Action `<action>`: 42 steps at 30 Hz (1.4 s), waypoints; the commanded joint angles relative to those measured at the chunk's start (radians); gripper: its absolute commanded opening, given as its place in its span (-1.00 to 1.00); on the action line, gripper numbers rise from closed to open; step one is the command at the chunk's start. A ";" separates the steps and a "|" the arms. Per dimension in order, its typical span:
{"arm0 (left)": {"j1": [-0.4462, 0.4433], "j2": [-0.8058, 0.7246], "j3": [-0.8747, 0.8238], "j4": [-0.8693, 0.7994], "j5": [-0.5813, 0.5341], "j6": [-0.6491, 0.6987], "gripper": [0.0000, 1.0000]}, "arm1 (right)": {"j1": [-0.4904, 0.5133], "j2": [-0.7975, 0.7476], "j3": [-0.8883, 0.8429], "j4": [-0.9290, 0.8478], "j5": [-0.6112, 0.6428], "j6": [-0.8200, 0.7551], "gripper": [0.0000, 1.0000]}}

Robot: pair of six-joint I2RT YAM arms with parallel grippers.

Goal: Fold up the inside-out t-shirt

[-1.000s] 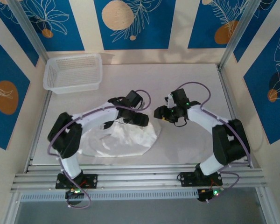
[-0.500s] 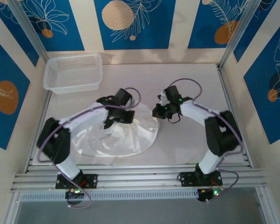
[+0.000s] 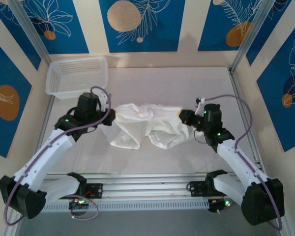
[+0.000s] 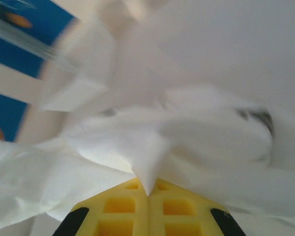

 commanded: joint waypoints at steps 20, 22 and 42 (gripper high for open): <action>-0.038 0.033 -0.155 0.091 0.076 -0.097 -0.92 | 0.439 0.625 0.536 -0.292 -0.140 -0.410 0.12; -0.039 0.030 -0.153 0.091 0.069 -0.097 -0.91 | 0.439 0.702 0.557 -0.285 -0.181 -0.380 0.12; 0.002 0.114 -0.239 0.057 -0.177 -0.164 -1.00 | 0.255 0.254 0.307 -0.087 -0.250 -0.118 -1.00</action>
